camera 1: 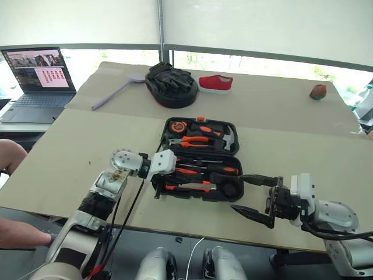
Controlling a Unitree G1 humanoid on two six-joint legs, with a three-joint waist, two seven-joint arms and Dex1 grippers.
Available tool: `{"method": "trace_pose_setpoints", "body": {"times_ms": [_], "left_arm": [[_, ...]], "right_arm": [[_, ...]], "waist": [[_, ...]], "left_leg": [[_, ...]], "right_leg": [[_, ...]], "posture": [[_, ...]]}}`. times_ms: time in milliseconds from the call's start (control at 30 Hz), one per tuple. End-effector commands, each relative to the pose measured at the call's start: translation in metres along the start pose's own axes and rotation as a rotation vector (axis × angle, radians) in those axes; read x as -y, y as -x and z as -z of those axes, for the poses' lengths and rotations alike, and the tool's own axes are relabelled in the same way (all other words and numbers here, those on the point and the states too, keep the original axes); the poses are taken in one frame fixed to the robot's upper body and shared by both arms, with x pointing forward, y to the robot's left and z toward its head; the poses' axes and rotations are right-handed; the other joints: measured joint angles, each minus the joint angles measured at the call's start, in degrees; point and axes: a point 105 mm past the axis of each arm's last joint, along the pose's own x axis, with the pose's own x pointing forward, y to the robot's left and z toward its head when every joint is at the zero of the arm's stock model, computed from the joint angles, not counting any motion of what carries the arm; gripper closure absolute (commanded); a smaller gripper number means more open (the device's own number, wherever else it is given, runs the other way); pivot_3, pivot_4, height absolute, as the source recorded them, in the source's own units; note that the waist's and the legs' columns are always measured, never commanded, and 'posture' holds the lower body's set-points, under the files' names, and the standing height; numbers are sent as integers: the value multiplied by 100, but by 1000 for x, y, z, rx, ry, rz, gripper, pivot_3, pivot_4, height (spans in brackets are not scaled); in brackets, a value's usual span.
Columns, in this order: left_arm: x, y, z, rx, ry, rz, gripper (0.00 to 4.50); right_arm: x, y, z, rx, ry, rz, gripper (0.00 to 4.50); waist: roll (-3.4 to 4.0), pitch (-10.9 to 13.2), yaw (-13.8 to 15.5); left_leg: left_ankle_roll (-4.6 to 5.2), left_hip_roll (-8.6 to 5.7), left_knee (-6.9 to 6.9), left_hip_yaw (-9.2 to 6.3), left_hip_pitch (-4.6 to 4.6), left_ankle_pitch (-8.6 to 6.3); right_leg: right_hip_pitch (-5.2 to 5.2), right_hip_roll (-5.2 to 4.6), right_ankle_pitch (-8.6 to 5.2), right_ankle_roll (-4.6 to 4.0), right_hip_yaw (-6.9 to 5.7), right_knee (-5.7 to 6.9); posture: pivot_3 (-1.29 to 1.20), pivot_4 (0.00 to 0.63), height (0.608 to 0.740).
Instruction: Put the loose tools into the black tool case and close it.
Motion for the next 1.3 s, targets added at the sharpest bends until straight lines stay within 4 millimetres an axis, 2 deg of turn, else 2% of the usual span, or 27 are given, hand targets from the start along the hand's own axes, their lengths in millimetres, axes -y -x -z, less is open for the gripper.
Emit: {"method": "trace_pose_setpoints", "body": {"times_ms": [33, 233, 300, 400, 500, 667, 767, 800, 867, 933, 967, 1000, 1100, 1200, 1267, 1300], "left_arm": [[15, 0, 31, -138, 61, 43, 4402], [25, -5, 40, -200, 46, 95, 4402], [26, -7, 49, -250, 76, 85, 4402], [30, -10, 52, -253, 130, 93, 4402], [32, -15, 51, -212, 166, 76, 4402], [31, -14, 44, -170, 81, 81, 4402], [24, -7, 24, -28, 44, 34, 4402], [20, -2, 17, 25, 84, 6, 4402], [19, 11, 5, 113, 124, 2, 4402], [10, 32, -9, 192, 93, -59, 4402], [7, 41, -15, 221, 78, -87, 3883], [5, 49, -20, 247, 61, -111, 3748], [3, 66, -25, 278, 26, -164, 2647], [18, 96, -9, 233, 13, -186, 1543], [27, 108, -1, 233, 31, -191, 794], [30, 111, 1, 236, 35, -194, 596]], "right_arm": [[0, 2, -13, 27, 43, 6, 0], [0, 3, -13, 26, 43, 10, 0], [0, 3, -13, 25, 42, 12, 0], [0, 4, -13, 24, 42, 14, 0], [2, 8, -13, 14, 38, 28, 0], [6, 17, -17, -8, 49, 47, 0], [5, 26, -18, -17, 52, 81, 0], [5, 31, -18, -23, 52, 101, 0], [5, 44, -16, -35, 42, 160, 0], [7, 69, -12, -43, 22, 293, 0], [7, 81, -9, -52, 20, 353, 0], [6, 92, -7, -69, 23, 402, 0], [-5, 116, 4, -138, 17, 470, 0], [-20, 161, 29, -264, 15, 627, 0], [-29, 174, 39, -316, 4, 656, 0], [-33, 177, 42, -331, 2, 653, 0]], "waist": [[4, -4, -17], [28, -21, -38], [32, -28, -35], [37, -41, -34], [42, -55, -34], [48, -67, 2], [50, -68, -4], [49, -68, -6], [49, -68, -18], [48, -67, -24], [45, -64, -23], [42, -59, -20], [45, -56, -18], [48, -57, -39], [55, -53, -54], [65, -46, -54]], "left_leg": [[-1, 0, 0, 0, 2, 0], [-5, 0, -2, 0, 4, 2], [-5, 0, -2, 0, 4, 1], [-1, 0, -2, 0, 10, -2], [4, 0, -4, 0, 10, -6], [9, -1, -3, 0, 11, -13], [27, 0, -5, 0, 10, -28], [12, 0, -6, 0, 8, -26], [-4, 0, -6, 0, -2, -19], [-5, 0, -5, 1, -5, -19], [-5, 0, -5, 1, -11, -18], [-8, 1, -5, 1, -12, -17], [-11, 1, -5, 0, -9, -17], [-17, 0, -5, 0, 1, -68], [-33, 1, -10, 1, 8, -84], [-36, 1, -12, 1, 7, -84]], "right_leg": [[2, 0, 0, 0, 1, 0], [0, 1, 0, -2, 4, -1], [1, 1, 0, -2, 4, -2], [7, 1, 0, -1, 4, -6], [5, 1, -1, -1, 4, -8], [8, -4, -1, 0, 4, -15], [6, -4, -1, -1, 4, -19], [3, -4, -1, -4, 5, -19], [-3, -3, -2, -14, 4, -15], [-6, -1, 0, -17, 4, -13], [-9, -1, -3, -12, 4, -13], [-11, 1, -7, -7, 2, -12], [-7, -2, -16, 7, 1, -13], [-2, -5, -12, 16, 8, -21], [-8, -1, -17, 11, 13, -22], [-10, -1, -21, 6, 13, -21]], "posture": [[0, 150, 740], [0, 150, 740], [0, 150, 740], [0, 150, 740], [0, 150, 740], [0, 150, 740], [0, 150, 740], [0, 150, 740], [0, 150, 740], [0, 150, 740], [0, 150, 740], [0, 150, 740], [0, 150, 740], [0, 150, 740], [0, 150, 740], [0, 150, 740]]}}
